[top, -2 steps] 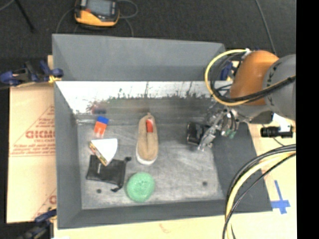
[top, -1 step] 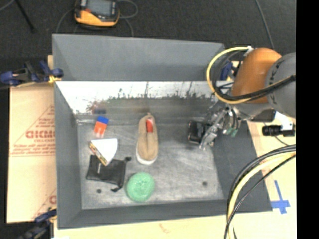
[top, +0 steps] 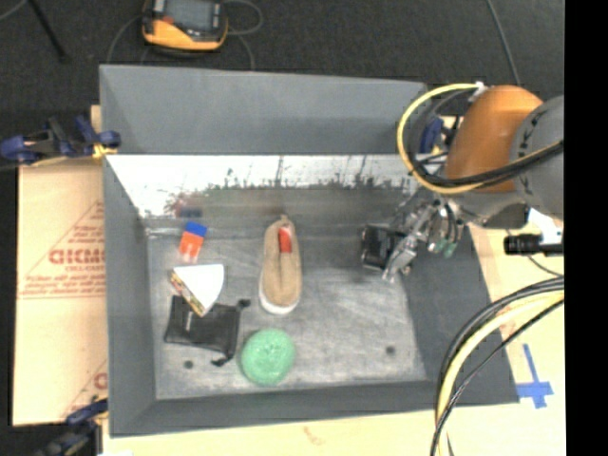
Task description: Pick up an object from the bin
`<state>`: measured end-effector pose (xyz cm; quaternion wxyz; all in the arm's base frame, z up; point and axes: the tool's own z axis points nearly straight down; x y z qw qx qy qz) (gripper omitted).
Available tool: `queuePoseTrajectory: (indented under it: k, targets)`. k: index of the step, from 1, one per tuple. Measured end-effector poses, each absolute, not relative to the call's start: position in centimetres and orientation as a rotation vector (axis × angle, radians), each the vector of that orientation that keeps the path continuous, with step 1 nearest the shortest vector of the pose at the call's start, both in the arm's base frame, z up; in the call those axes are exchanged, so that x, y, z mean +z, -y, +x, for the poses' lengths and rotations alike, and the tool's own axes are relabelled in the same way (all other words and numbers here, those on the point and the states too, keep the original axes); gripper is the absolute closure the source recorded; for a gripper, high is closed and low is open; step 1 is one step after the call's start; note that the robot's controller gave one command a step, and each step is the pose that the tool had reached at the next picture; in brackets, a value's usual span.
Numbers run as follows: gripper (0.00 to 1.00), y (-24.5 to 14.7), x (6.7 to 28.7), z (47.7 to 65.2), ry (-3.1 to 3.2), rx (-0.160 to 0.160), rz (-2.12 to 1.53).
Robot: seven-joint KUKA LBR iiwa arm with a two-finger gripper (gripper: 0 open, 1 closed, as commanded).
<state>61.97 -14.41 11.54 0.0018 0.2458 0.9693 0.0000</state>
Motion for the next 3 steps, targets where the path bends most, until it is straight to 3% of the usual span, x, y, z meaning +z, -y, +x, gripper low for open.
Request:
queuePoseTrajectory:
  k: [2,3]
  targets:
    - [1.0,14.4,13.3,61.9,-3.047,0.0,0.77]
    - [1.0,14.4,15.5,61.9,-3.048,0.0,0.769]
